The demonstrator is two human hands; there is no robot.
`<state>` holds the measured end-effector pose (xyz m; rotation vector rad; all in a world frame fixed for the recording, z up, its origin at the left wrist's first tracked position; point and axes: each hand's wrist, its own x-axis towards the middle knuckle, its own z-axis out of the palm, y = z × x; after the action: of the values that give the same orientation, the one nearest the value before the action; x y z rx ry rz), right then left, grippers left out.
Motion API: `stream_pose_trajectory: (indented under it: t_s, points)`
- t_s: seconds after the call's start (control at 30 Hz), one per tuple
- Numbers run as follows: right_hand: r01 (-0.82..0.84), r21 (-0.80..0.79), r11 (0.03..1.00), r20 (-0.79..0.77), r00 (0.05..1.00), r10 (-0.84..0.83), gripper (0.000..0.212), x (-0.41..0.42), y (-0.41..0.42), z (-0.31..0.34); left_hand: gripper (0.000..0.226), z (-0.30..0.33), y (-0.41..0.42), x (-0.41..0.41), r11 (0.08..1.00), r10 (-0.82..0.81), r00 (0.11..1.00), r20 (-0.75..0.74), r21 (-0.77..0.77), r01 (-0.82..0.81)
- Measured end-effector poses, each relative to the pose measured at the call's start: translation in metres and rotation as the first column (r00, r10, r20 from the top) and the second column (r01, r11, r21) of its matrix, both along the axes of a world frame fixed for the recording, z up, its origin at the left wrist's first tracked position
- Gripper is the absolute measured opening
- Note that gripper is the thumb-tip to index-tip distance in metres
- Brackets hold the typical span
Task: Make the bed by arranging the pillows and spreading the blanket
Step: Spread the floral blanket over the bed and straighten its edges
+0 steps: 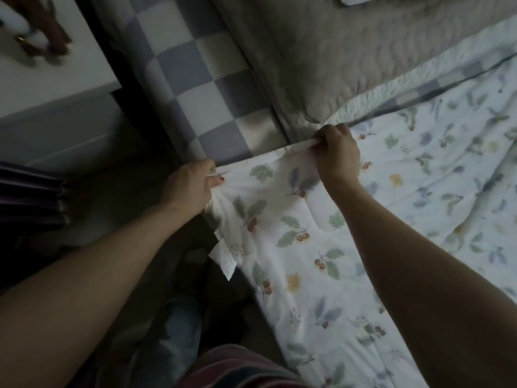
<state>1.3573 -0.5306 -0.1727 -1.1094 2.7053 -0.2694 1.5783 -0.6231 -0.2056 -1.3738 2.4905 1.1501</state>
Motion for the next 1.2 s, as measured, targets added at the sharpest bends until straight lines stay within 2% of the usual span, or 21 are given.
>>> stream_pose_trajectory:
  t_s: [0.1,0.23,0.3,0.43,0.57,0.67,0.77,0.97,1.07,1.2]
  points:
    - [-0.010,0.015,1.000,0.110,0.994,0.009,0.028,0.009,0.002,-0.012,0.024,-0.014,0.000,0.004,0.998,-0.044,0.997,0.055,0.042,0.042]
    - [0.086,-0.139,0.986,0.185,0.981,-0.059,0.043,0.021,0.023,-0.013,0.026,-0.018,0.001,0.006,0.995,-0.076,0.991,0.114,0.069,0.069]
    - [0.113,-0.135,0.984,0.201,0.976,-0.084,0.050,0.025,0.047,-0.011,0.023,-0.013,-0.001,0.007,0.994,-0.107,0.986,0.129,0.007,0.107]
    - [0.212,-0.107,0.971,0.169,0.967,-0.192,0.052,0.029,0.109,0.007,0.025,0.014,0.007,-0.006,0.958,-0.145,0.978,0.149,-0.226,0.177]
    - [0.353,-0.153,0.923,0.141,0.932,-0.333,0.050,0.033,0.175,0.039,0.023,0.047,0.033,-0.029,0.918,-0.298,0.950,0.090,-0.247,0.311]
    - [0.407,-0.158,0.900,0.121,0.912,-0.391,0.049,0.044,0.235,0.065,0.017,0.071,0.068,-0.037,0.918,-0.334,0.943,-0.007,-0.228,0.324]
    - [0.468,-0.165,0.868,0.107,0.884,-0.456,0.046,0.061,0.298,0.092,0.020,0.097,0.110,-0.040,0.909,-0.374,0.927,-0.021,-0.205,0.362]
    - [0.538,-0.152,0.829,0.057,0.842,-0.536,0.044,0.120,0.447,0.159,0.026,0.173,0.233,-0.051,0.809,-0.570,0.820,-0.042,-0.198,0.553]
    - [0.643,-0.182,0.744,0.088,0.764,-0.639,0.040,0.152,0.498,0.177,0.026,0.193,0.284,-0.050,0.769,-0.626,0.778,-0.058,-0.212,0.603]
    - [0.768,-0.107,0.632,0.185,0.640,-0.746,0.027,0.197,0.549,0.156,0.024,0.184,0.354,-0.042,0.603,-0.789,0.614,-0.026,-0.224,0.766]
